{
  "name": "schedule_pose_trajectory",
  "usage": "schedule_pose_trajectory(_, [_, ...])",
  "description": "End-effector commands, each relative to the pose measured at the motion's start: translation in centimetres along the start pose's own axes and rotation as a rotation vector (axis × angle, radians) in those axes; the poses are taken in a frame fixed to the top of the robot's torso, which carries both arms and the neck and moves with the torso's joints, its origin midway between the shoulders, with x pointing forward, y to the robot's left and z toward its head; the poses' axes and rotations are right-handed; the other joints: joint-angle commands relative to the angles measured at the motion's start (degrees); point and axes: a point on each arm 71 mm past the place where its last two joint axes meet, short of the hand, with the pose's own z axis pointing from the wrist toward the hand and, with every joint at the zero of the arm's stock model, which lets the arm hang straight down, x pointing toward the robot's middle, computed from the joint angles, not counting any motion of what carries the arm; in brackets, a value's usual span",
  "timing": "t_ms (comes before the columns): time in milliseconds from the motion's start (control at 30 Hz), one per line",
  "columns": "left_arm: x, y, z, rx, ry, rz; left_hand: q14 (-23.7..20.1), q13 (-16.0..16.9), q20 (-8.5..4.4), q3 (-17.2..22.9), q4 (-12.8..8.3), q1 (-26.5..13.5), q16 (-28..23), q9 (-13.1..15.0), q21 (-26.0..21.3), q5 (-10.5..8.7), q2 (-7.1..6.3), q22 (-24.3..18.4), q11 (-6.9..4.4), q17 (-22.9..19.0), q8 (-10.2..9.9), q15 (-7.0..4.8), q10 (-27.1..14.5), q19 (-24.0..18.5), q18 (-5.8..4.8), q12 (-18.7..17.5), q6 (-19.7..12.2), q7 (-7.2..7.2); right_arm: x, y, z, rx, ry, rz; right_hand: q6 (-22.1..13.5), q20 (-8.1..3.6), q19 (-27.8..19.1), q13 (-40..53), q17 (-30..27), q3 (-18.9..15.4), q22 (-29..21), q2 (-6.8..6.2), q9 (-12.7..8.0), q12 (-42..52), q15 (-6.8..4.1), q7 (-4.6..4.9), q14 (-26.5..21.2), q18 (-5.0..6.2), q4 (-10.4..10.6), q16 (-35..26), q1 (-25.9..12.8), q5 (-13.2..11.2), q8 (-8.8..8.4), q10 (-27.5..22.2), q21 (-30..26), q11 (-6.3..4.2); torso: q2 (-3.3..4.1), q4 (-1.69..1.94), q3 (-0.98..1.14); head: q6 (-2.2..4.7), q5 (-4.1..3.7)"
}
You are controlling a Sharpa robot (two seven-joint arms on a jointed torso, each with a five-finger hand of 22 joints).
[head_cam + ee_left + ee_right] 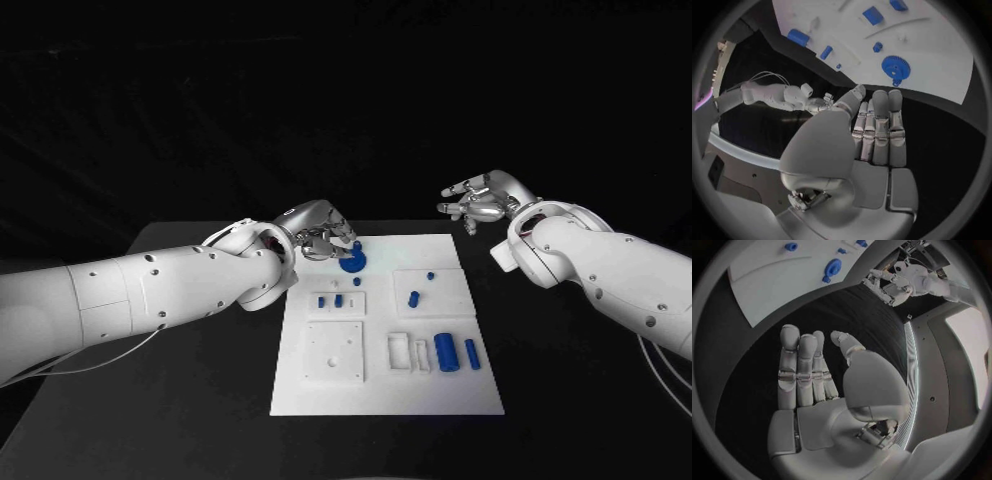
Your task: Assemble the parts on the task board
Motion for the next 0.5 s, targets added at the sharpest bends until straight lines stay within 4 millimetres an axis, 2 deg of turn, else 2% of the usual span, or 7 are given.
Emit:
schedule_pose_trajectory(33, [0.5, -0.9, 0.5, 0.136, 0.019, 0.159, 1.3, -0.1, -0.23, 0.5, -0.1, 0.0, 1.2, -0.9, 0.3, 0.02, -0.85, 0.9, -0.37, 0.0, 0.0, -0.49, -0.4, 1.1, 1.10, -0.1, -0.5, -0.36, 0.1, 0.2, 0.0, -0.022, -0.006, 0.009, 0.4, -0.24, 2.1, -0.3, -0.1, 0.3, -0.1, -0.27, 0.0, -0.3, -0.34, 0.07, 0.0, 0.91, -0.1, -0.4, 0.0, 0.3, 0.12, 0.2, -0.4, -0.03, 0.00, -0.01, 0.02, -0.09, 0.03])
schedule_pose_trajectory(167, [1.2, -0.9, 1.0, 0.147, 0.085, 0.217, 1.6, -0.1, -0.51, 0.9, -0.2, -0.7, 2.2, -1.1, 0.7, 0.79, -2.29, 1.2, -0.20, -0.1, -0.1, -0.74, -2.0, 1.6, 0.76, -0.3, -0.4, -0.51, 0.1, 0.3, 0.0, -0.024, -0.008, 0.010, 0.5, -0.23, 2.1, -0.7, -0.1, 0.3, -0.2, -0.24, 0.0, -0.5, -0.33, 0.07, 0.0, 0.92, -0.1, -0.4, 0.0, 0.3, 0.12, 0.2, -0.5, -0.02, 0.03, 0.05, 0.01, -0.14, 0.07])
schedule_pose_trajectory(267, [1.6, -0.9, 1.2, 0.149, 0.125, 0.247, 1.2, 0.0, -0.46, -0.8, 0.5, -1.8, 2.2, -1.2, 0.2, 1.38, -3.96, 0.8, -0.28, -0.3, -0.1, -0.94, -5.1, 1.5, 0.37, -0.2, -2.3, -1.29, 0.1, 0.4, 0.0, -0.026, -0.012, 0.011, 0.5, -0.19, 2.0, -1.4, -0.1, 0.5, -0.3, -0.23, 0.0, -1.4, -0.24, 0.14, -0.1, 0.95, -0.1, -0.5, -0.1, 0.3, 0.11, -0.5, -0.9, 0.16, -0.03, 0.12, 0.00, -0.34, 0.00])
schedule_pose_trajectory(367, [2.2, -0.8, 1.5, 0.141, 0.176, 0.275, 1.0, 0.0, -0.82, -2.9, 1.8, -0.7, 3.3, -1.1, -1.0, 1.86, -4.14, 0.6, -0.29, -0.8, -0.1, -0.99, -6.0, 2.3, -0.15, -0.1, -2.6, -1.08, 0.1, 0.4, 0.0, -0.027, -0.017, 0.011, 0.8, -0.07, 2.0, -3.9, -0.2, 0.6, -0.6, -0.37, 0.1, -3.6, -0.17, 0.10, -0.2, 1.11, -0.1, -0.5, -0.2, 0.3, 0.14, 0.5, -1.5, 0.22, -0.02, 0.17, -0.03, -0.37, -0.01])
schedule_pose_trajectory(500, [2.8, -0.8, 1.8, 0.129, 0.235, 0.305, 0.8, 0.0, -0.90, -3.2, 2.3, -0.2, 4.1, -1.1, -1.5, 1.81, -3.99, 1.0, -0.46, -1.2, -0.1, -1.16, -6.0, 2.5, -0.32, 0.0, -2.6, -1.14, 0.2, 0.5, 0.1, -0.029, -0.019, 0.013, 0.9, -0.12, 2.0, -3.4, -0.3, 0.5, -0.7, -0.31, 0.0, -3.0, -0.20, 0.08, -0.1, 1.06, -0.2, -0.6, -0.2, 0.4, 0.10, 0.3, -1.6, 0.20, -0.06, 0.10, -0.04, -0.52, -0.01])
